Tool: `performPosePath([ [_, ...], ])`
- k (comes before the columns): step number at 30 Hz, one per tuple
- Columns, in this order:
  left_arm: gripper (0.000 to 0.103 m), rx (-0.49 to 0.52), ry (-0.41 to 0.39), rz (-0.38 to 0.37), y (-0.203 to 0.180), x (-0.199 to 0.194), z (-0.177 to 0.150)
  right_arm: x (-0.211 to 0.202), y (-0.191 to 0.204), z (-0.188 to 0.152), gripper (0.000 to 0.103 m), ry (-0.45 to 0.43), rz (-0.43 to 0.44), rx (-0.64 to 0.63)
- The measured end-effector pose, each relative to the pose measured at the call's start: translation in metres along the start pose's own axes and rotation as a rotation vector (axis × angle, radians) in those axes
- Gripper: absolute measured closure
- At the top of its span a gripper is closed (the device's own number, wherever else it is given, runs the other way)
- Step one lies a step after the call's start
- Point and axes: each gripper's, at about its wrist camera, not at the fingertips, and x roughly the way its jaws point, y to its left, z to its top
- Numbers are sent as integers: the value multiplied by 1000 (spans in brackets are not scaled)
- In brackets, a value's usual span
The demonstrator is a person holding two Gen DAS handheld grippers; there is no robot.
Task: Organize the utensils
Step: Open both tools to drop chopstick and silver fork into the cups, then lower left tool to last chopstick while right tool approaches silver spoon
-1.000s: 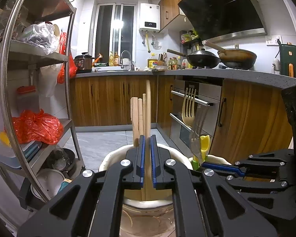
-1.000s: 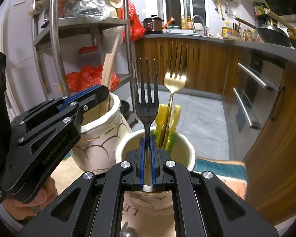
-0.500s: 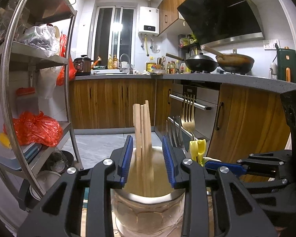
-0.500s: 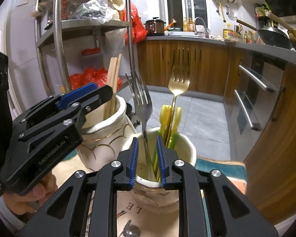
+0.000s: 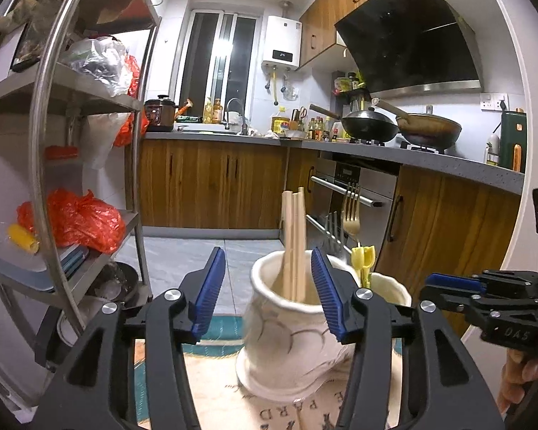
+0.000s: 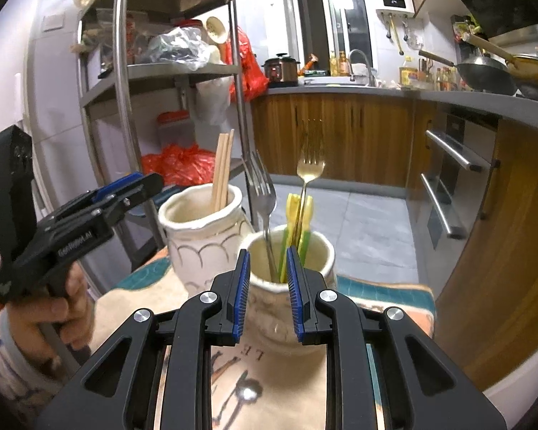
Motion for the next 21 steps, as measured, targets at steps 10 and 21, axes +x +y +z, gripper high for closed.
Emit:
performPosePath([
  [10,52,-25,126,5,22,-10,-32,-19,-7,-34,81,33,-4,33],
  [21,52,42,360,-66,6,-3,-85,4,-3,-83,81,246,42,53],
])
